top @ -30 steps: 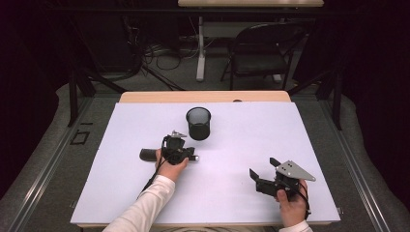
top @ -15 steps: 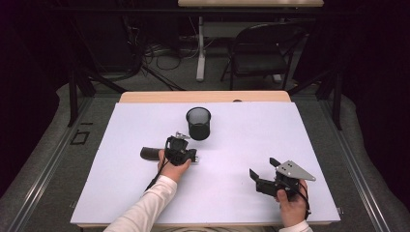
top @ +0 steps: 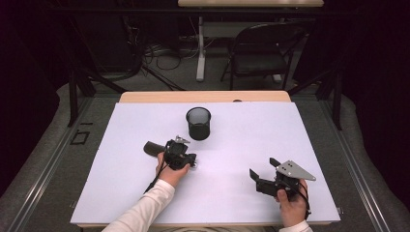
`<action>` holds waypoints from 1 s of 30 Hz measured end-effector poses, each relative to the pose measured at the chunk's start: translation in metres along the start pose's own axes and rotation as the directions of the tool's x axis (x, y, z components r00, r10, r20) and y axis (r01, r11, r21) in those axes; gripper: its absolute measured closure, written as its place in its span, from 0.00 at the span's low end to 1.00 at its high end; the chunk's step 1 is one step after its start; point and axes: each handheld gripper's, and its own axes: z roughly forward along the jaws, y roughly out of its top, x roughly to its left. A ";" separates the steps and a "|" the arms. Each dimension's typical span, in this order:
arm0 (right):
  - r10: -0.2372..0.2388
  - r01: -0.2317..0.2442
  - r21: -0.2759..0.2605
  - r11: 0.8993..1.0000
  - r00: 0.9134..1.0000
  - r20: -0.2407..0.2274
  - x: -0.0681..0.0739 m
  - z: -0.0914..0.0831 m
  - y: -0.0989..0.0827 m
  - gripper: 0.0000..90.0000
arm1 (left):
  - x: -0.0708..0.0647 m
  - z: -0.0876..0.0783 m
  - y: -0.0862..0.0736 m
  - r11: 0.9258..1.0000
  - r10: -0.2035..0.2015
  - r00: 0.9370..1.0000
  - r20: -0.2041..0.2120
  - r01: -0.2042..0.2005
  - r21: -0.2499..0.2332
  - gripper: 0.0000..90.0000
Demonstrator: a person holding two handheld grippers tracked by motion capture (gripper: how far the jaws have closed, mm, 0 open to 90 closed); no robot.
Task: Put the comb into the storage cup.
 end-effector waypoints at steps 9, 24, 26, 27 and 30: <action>0.000 0.000 -0.001 1.000 1.000 -0.001 0.000 0.000 0.000 0.17 | 0.001 -0.009 -0.007 1.000 0.015 1.000 0.004 -0.015 0.009 1.00; -0.001 0.001 -0.002 1.000 1.000 -0.002 0.000 0.000 0.000 0.17 | 0.001 -0.017 -0.017 0.999 0.033 0.999 0.006 -0.034 0.026 1.00; -0.001 0.001 -0.001 1.000 1.000 -0.002 0.000 0.000 0.000 0.17 | 0.001 -0.018 -0.018 0.999 0.036 0.999 0.008 -0.036 0.034 1.00; 0.000 0.000 0.000 1.000 1.000 -0.002 0.000 0.000 0.000 0.17 | 0.002 -0.019 -0.019 0.999 0.035 0.999 0.005 -0.035 0.032 1.00; 0.001 -0.001 -0.001 1.000 1.000 -0.002 0.000 0.000 0.000 0.17 | 0.004 -0.023 -0.021 0.998 0.035 0.999 0.009 -0.036 0.045 1.00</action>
